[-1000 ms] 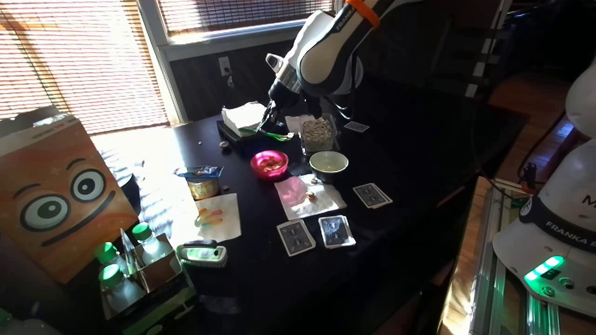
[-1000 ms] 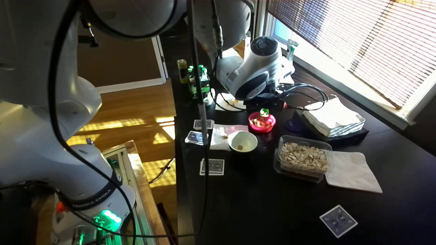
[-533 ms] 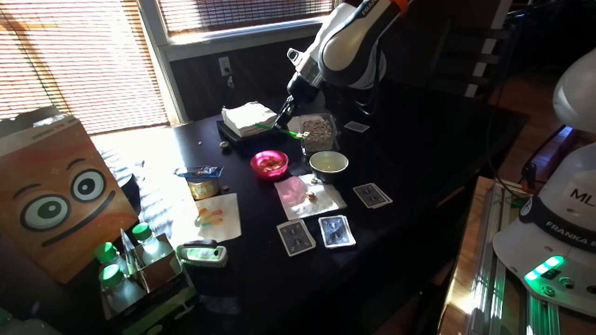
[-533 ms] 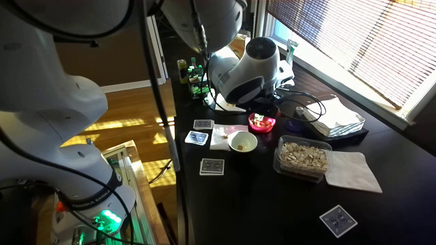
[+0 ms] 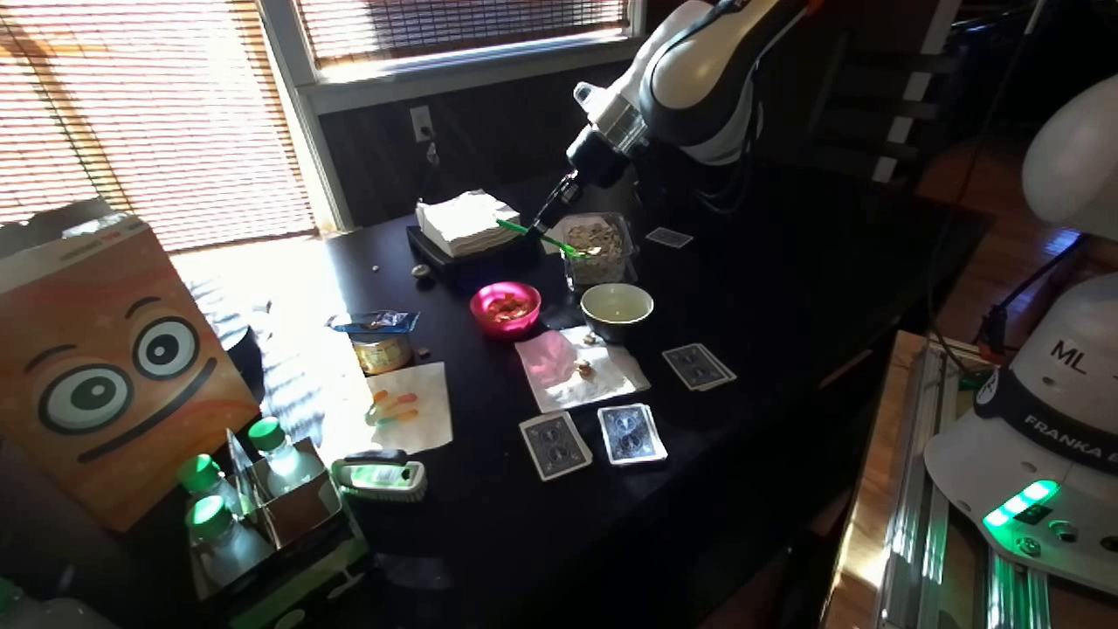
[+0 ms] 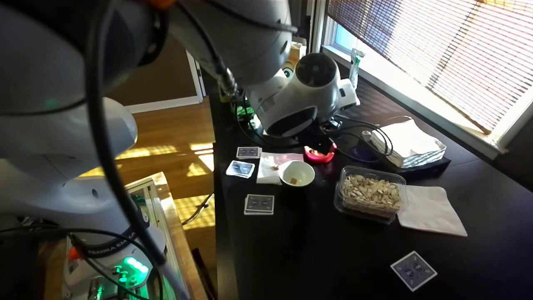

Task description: Use the green spoon to place some contents from the pink bowl into the black and white bowl.

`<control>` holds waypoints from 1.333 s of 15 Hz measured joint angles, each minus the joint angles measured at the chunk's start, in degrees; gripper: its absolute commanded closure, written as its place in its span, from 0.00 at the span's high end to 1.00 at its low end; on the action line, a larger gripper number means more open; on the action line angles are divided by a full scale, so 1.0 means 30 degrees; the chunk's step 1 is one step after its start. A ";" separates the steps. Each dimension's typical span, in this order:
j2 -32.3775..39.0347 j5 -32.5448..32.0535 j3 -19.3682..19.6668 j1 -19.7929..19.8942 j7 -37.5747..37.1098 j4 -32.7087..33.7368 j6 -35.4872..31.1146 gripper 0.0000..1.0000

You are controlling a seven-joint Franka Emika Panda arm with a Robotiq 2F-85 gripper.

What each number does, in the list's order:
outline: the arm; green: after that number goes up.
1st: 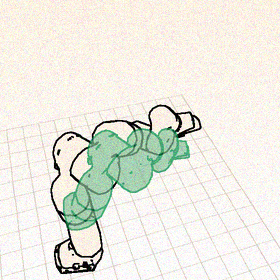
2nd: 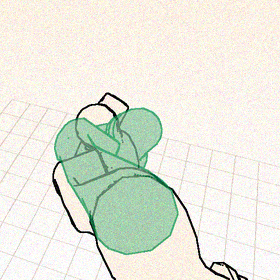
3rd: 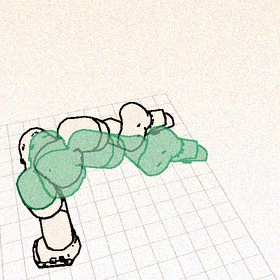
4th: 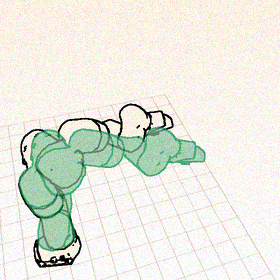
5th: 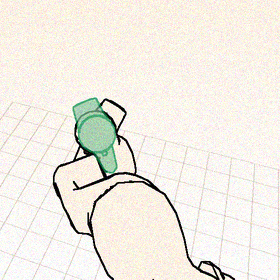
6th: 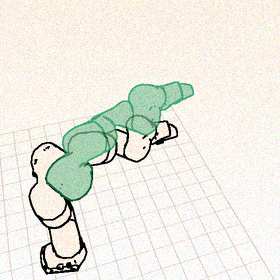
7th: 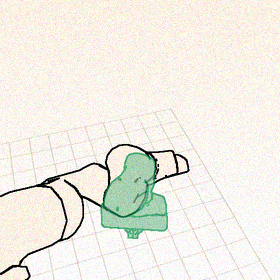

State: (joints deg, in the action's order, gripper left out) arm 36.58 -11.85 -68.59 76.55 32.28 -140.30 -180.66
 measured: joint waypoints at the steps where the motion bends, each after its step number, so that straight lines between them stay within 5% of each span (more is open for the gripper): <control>1: 0.0651 -0.0410 -0.0281 0.0591 0.0011 -0.0136 -0.0052 0.05; 2: 0.1348 -0.0857 -0.0414 0.1064 0.0059 -0.0214 -0.0064 0.05; 3: 0.2043 -0.1285 -0.0427 0.1430 0.0097 -0.0235 -0.0064 0.19; 7: 0.2573 -0.1580 -0.0309 0.1556 0.0079 -0.0221 -0.0064 0.19; 8: 0.2548 -0.1581 -0.0329 0.1501 0.0053 -0.0216 -0.0064 0.05; 20: 0.3937 -0.1916 -0.0648 0.2578 0.0048 -0.0197 0.0596 0.05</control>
State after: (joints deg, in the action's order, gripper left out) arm 48.39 -17.59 -70.54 84.29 32.42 -140.90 -178.87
